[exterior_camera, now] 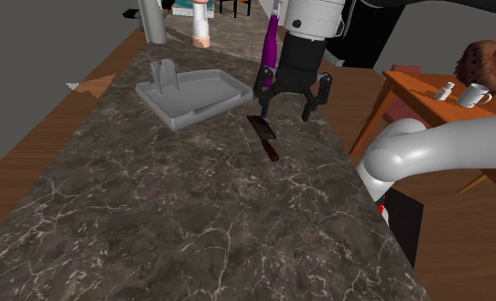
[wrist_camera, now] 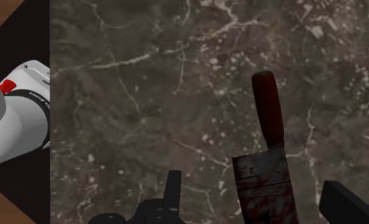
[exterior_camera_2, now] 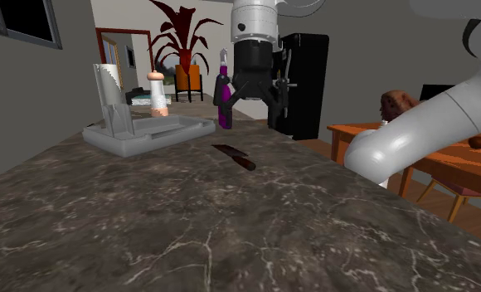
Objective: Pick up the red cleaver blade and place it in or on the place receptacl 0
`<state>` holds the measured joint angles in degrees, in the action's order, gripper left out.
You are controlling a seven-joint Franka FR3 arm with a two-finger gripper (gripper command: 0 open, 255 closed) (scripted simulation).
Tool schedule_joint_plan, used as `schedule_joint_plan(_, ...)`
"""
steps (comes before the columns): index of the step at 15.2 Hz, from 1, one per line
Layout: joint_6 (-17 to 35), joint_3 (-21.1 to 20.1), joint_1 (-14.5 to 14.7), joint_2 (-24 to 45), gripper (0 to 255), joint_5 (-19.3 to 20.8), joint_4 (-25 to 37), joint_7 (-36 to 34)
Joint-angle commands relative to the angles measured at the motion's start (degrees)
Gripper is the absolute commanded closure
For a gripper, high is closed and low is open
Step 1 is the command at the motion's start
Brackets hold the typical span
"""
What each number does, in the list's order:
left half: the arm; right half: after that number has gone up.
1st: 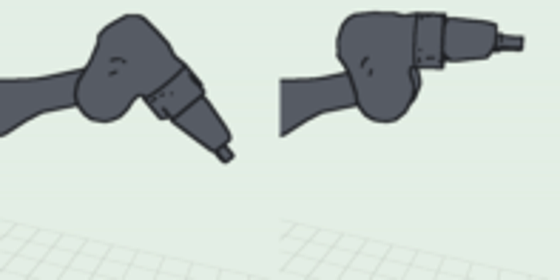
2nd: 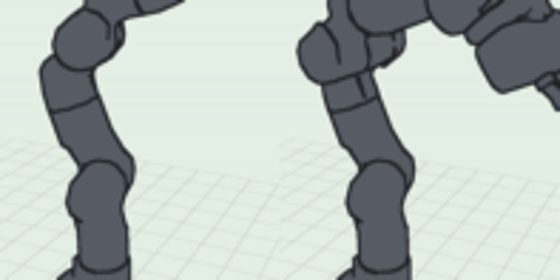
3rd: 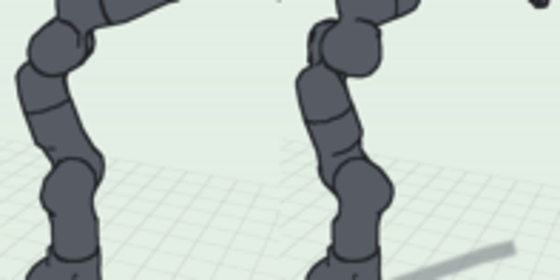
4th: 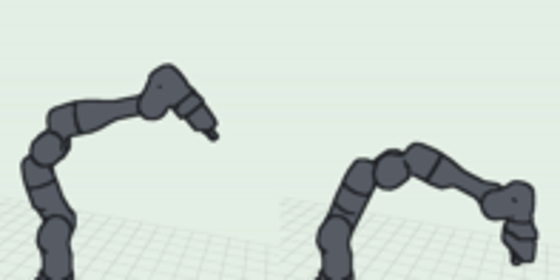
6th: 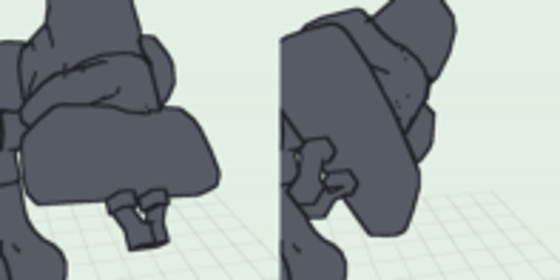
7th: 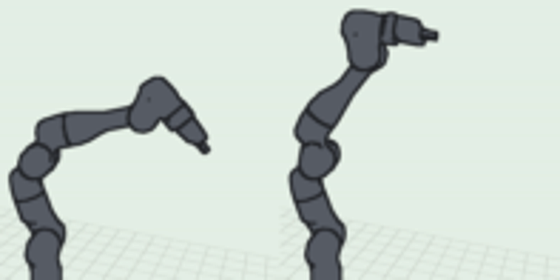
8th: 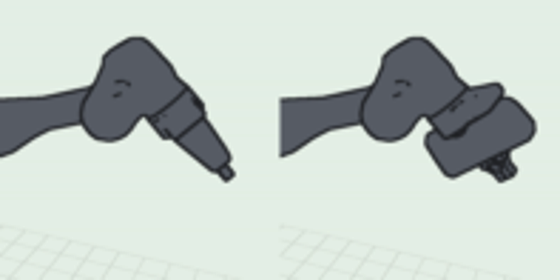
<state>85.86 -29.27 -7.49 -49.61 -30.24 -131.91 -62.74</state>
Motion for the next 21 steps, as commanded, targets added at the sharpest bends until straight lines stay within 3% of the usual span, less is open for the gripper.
schedule_joint_plan(1, 1.41, -0.69, 0.16, -0.35, 0, -0.57, -1.65, 0.12)
schedule_joint_plan(10, 2.39, -1.18, 0.33, -0.66, 0, -1.02, -2.88, 0.24)
schedule_joint_plan(11, 2.39, -1.18, 0.33, -0.66, 255, -1.02, -2.88, 0.24)
schedule_joint_plan(20, 2.39, -1.18, 0.33, -0.66, 255, -1.02, -2.88, 0.24)
schedule_joint_plan(21, 2.39, -1.18, 0.33, -0.66, 0, -1.02, -2.88, 0.24)
